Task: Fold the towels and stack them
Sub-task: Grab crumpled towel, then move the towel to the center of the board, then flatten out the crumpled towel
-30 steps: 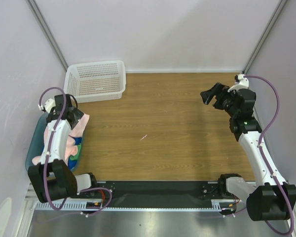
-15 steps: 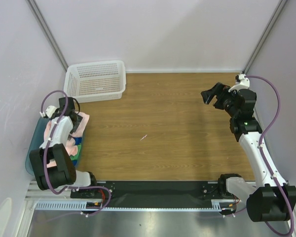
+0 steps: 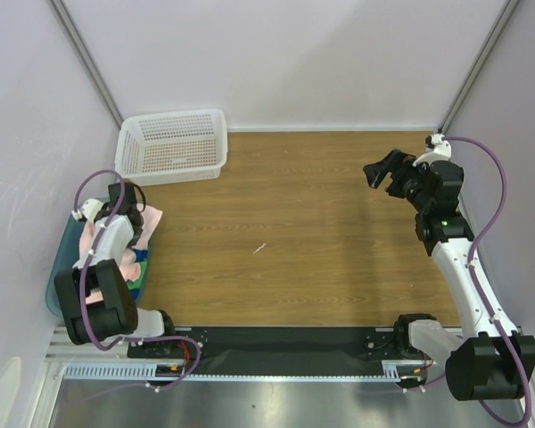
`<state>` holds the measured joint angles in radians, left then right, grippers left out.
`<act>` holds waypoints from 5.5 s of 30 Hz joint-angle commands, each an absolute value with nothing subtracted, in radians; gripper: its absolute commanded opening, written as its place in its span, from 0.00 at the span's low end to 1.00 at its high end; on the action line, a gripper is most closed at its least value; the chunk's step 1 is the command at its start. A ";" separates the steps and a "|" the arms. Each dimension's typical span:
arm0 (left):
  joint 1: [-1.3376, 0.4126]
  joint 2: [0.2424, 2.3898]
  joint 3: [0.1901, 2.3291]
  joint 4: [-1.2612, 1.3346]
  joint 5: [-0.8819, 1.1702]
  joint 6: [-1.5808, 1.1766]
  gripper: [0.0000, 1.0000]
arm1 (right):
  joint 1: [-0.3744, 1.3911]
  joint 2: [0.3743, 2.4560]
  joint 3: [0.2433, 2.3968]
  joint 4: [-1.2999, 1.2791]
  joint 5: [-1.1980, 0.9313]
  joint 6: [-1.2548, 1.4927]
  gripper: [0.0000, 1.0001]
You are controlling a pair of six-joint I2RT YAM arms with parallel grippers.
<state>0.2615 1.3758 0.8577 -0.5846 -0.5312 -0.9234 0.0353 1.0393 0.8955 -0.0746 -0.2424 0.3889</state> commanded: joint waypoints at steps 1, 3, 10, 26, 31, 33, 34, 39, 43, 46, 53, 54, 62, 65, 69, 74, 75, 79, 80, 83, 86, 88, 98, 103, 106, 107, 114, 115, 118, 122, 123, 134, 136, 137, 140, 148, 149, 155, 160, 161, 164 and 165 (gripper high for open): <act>0.275 1.316 0.890 -0.592 -0.578 -0.940 0.00 | 0.035 1.023 0.907 -0.060 -0.225 0.385 1.00; 0.273 1.289 0.919 -0.601 -0.574 -0.922 0.00 | 0.035 1.016 0.897 -0.055 -0.227 0.387 1.00; 0.244 1.111 1.035 -0.597 -0.436 -0.769 0.00 | 0.035 1.009 0.893 -0.025 -0.265 0.410 1.00; -0.323 1.028 1.407 -0.551 -0.296 -0.494 0.01 | 0.094 0.991 0.919 -0.078 -0.207 0.483 1.00; -0.615 1.141 1.505 -0.456 -0.333 -0.440 0.00 | 0.083 0.973 0.942 -0.169 -0.132 0.497 1.00; -0.696 1.210 1.525 -0.425 -0.299 -0.430 0.00 | 0.077 0.963 0.949 -0.208 -0.106 0.502 1.00; -0.719 1.236 1.538 -0.402 -0.281 -0.426 0.00 | 0.071 0.960 0.956 -0.222 -0.092 0.506 1.00; -0.879 1.394 1.563 -0.263 -0.215 -0.413 0.00 | -0.021 0.937 0.983 -0.354 -0.035 0.532 1.00; -0.946 1.503 1.554 -0.166 -0.132 -0.437 0.00 | -0.077 0.905 0.986 -0.425 -0.009 0.535 1.00; -0.991 1.581 1.504 -0.052 -0.091 -0.482 0.00 | -0.097 0.871 0.980 -0.469 0.024 0.531 1.00; -1.084 1.808 1.528 0.017 -0.037 -0.517 0.05 | -0.100 0.841 0.928 -0.511 0.049 0.522 1.00; -1.086 1.831 1.540 0.008 -0.034 -0.520 0.07 | -0.100 0.839 0.922 -0.517 0.054 0.523 1.00; -1.081 1.784 1.448 -0.135 -0.178 -0.509 1.00 | -0.101 0.848 0.882 -0.517 0.058 0.512 1.00; -1.060 1.663 1.356 -0.188 -0.296 -0.518 1.00 | -0.101 0.851 0.864 -0.509 0.052 0.509 1.00; -0.993 1.484 1.179 -0.366 -0.400 -0.668 1.00 | -0.101 0.851 0.822 -0.482 0.017 0.514 1.00; -0.911 1.200 0.795 -0.443 -0.411 -0.956 1.00 | -0.103 0.864 0.778 -0.442 -0.026 0.520 1.00; -0.911 1.163 0.752 -0.449 -0.419 -0.986 1.00 | -0.101 0.865 0.773 -0.440 -0.031 0.517 1.00; -0.911 1.016 0.585 -0.485 -0.436 -1.072 1.00 | -0.103 0.858 0.762 -0.456 -0.051 0.502 1.00; -0.913 0.985 0.565 -0.479 -0.427 -1.081 1.00 | -0.103 0.850 0.756 -0.456 -0.063 0.502 1.00; -0.940 0.977 0.514 -0.462 -0.420 -1.103 0.97 | -0.103 0.819 0.736 -0.453 -0.075 0.499 1.00; -0.995 1.017 0.511 -0.457 -0.437 -1.127 0.96 | -0.103 0.801 0.724 -0.459 -0.081 0.502 1.00; -1.012 1.067 0.523 -0.451 -0.448 -1.129 0.95 | -0.103 0.796 0.719 -0.460 -0.087 0.503 1.00; -1.039 1.239 0.569 -0.420 -0.529 -1.154 0.79 | -0.103 0.762 0.715 -0.505 -0.071 0.497 1.00; -1.040 1.264 0.578 -0.388 -0.554 -1.138 0.60 | -0.103 0.765 0.710 -0.509 -0.064 0.494 1.00; -1.040 1.285 0.594 -0.402 -0.572 -1.141 0.35 | -0.101 0.775 0.709 -0.509 -0.061 0.495 1.00; -1.039 1.287 0.601 -0.426 -0.578 -1.141 0.27 | -0.103 0.778 0.706 -0.505 -0.063 0.497 1.00; -1.039 1.252 0.767 -0.662 -0.705 -1.036 0.00 | -0.101 0.802 0.646 -0.526 -0.074 0.555 1.00; -1.039 1.237 0.802 -0.678 -0.730 -0.978 0.00 | -0.103 0.802 0.634 -0.529 -0.061 0.566 1.00; -1.035 1.226 0.867 -0.733 -0.764 -0.882 0.00 | -0.103 0.801 0.603 -0.532 -0.037 0.600 1.00; -1.032 1.224 0.928 -0.817 -0.807 -0.836 0.00 | -0.103 0.798 0.571 -0.534 -0.014 0.632 0.95; -1.034 1.223 0.942 -0.831 -0.816 -0.835 0.00 | -0.103 0.793 0.566 -0.535 -0.020 0.643 0.95; -0.873 1.071 0.963 -0.889 -0.856 -0.819 0.00 | -0.003 0.635 0.643 -0.557 -0.181 0.485 0.78; -0.800 1.019 0.928 -0.816 -0.807 -0.804 0.00 | 0.066 0.632 0.656 -0.583 -0.137 0.505 0.77; -0.776 1.005 0.916 -0.793 -0.795 -0.799 0.00 | 0.110 0.641 0.655 -0.594 -0.121 0.543 0.77; -0.717 0.976 0.868 -0.730 -0.784 -0.801 0.00 | 0.210 0.669 0.634 -0.611 -0.084 0.653 0.79; -0.672 1.002 0.844 -0.681 -0.807 -0.818 0.00 | 0.442 0.680 0.491 -0.442 -0.052 0.906 0.81; -0.672 1.006 0.841 -0.675 -0.801 -0.819 0.00 | 0.463 0.681 0.486 -0.428 -0.040 0.923 0.81; -0.672 1.020 0.808 -0.626 -0.762 -0.813 0.00 | 0.661 0.756 0.485 -0.319 0.098 1.032 0.81; -0.672 1.012 0.788 -0.606 -0.735 -0.807 0.00 | 0.750 0.882 0.492 -0.252 0.179 1.127 0.84; -0.672 1.009 0.785 -0.604 -0.733 -0.805 0.00 | 0.764 0.914 0.491 -0.242 0.192 1.140 0.84; -0.672 0.999 0.776 -0.601 -0.738 -0.801 0.00 | 0.779 0.946 0.491 -0.219 0.233 1.166 0.82; -0.672 0.993 0.775 -0.601 -0.741 -0.801 0.00 | 0.781 0.953 0.489 -0.212 0.271 1.164 0.79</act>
<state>-0.6800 1.0180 0.7815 -0.6369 -0.7422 -0.8188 0.7685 0.9405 0.4755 -0.2890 0.1501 1.1042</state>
